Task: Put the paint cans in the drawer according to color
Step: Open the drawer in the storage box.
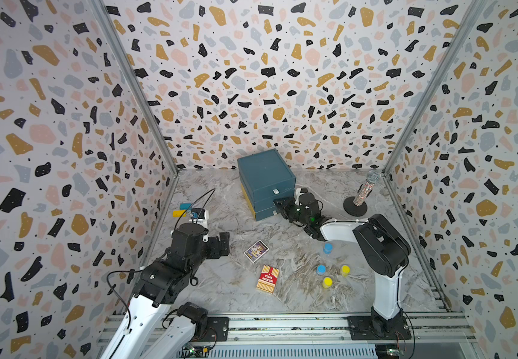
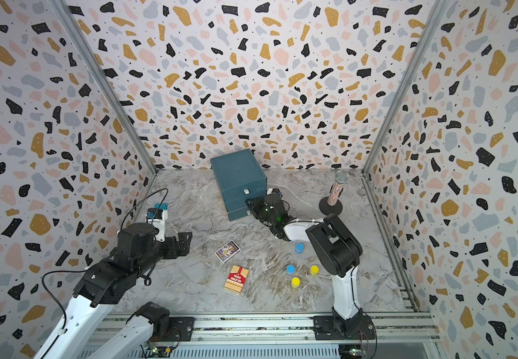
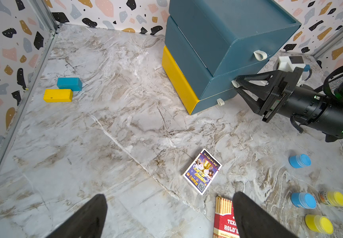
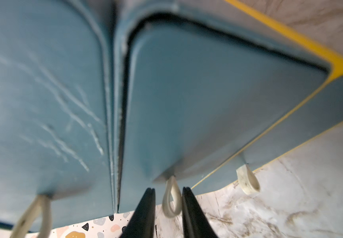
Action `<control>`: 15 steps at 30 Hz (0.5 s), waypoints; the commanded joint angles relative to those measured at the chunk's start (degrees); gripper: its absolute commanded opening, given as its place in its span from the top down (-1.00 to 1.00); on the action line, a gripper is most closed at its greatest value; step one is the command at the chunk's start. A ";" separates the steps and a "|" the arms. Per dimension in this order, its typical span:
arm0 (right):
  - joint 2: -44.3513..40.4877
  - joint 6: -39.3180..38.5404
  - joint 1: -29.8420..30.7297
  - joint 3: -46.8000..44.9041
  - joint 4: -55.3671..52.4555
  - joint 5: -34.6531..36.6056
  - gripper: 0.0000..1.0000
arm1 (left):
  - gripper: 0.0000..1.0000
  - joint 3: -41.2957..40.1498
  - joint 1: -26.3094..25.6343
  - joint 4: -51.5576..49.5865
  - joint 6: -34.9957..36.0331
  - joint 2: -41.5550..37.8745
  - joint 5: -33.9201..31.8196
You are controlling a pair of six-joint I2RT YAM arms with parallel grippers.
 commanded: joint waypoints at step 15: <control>-4.72 0.70 0.40 -3.75 -2.10 1.32 1.00 | -0.96 -0.40 0.31 2.07 0.47 -0.37 0.26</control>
